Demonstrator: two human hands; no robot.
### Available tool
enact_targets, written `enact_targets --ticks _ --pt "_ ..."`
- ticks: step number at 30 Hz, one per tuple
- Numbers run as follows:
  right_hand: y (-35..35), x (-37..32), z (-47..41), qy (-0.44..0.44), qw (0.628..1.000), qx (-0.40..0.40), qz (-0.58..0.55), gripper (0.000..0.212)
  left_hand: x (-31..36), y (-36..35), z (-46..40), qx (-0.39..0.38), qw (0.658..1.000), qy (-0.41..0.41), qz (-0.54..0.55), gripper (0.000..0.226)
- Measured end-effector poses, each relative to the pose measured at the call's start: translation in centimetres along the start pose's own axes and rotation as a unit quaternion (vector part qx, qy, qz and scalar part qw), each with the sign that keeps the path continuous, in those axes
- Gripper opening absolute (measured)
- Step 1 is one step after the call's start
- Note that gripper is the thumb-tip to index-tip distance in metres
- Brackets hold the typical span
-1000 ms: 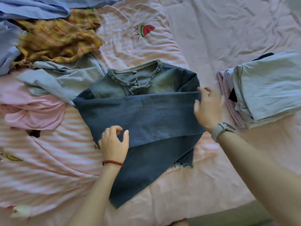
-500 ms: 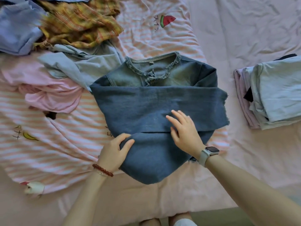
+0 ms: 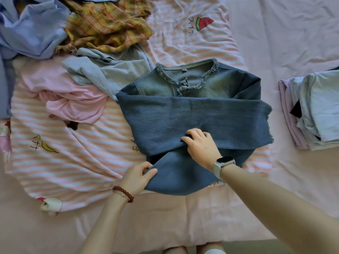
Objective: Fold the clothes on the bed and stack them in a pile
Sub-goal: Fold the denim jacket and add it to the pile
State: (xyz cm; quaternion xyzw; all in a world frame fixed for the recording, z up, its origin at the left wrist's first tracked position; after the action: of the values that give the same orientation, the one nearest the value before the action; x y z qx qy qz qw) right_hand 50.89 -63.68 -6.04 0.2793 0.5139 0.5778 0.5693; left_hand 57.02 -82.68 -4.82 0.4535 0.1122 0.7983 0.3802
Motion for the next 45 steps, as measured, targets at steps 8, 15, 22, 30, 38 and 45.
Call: enact_targets --ticks 8,15,22,30,38,45 --pt "2.0 3.1 2.8 -0.020 0.989 0.032 -0.140 0.032 6.3 5.9 0.2 0.112 0.983 -0.141 0.028 0.009" --pt "2.9 4.6 3.7 -0.083 0.968 0.060 -0.227 0.034 13.5 8.0 -4.0 -0.022 0.967 -0.241 0.086 0.022" --pt "5.1 0.0 -0.8 -0.058 0.883 -0.115 -0.451 0.042 13.2 5.7 -8.1 -0.162 0.956 -0.216 -0.117 0.015" --pt "0.6 2.2 -1.1 -0.052 0.985 -0.120 -0.112 0.038 4.1 6.5 -5.9 0.105 0.982 0.036 -0.154 0.013" --pt "0.7 3.7 1.9 -0.052 0.994 0.011 -0.094 0.032 10.5 7.0 -5.9 0.379 0.841 -0.208 -0.324 0.012" --pt "1.1 4.2 1.7 -0.045 0.997 0.040 -0.045 0.030 3.0 2.6 -8.6 0.187 0.934 -0.019 -0.305 0.044"
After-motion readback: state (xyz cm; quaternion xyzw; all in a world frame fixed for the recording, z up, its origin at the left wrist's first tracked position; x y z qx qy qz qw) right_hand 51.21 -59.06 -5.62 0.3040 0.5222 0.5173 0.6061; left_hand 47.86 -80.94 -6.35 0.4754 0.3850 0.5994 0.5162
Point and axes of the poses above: each hand's wrist, its own z-axis away from the middle knuckle, its own y-axis out of the back of the hand, x = y × z, the point moved 7 cm from there along -z, towards the middle knuckle, and after that the axes turned 8 degrees about -y, right-handed, at the moved point
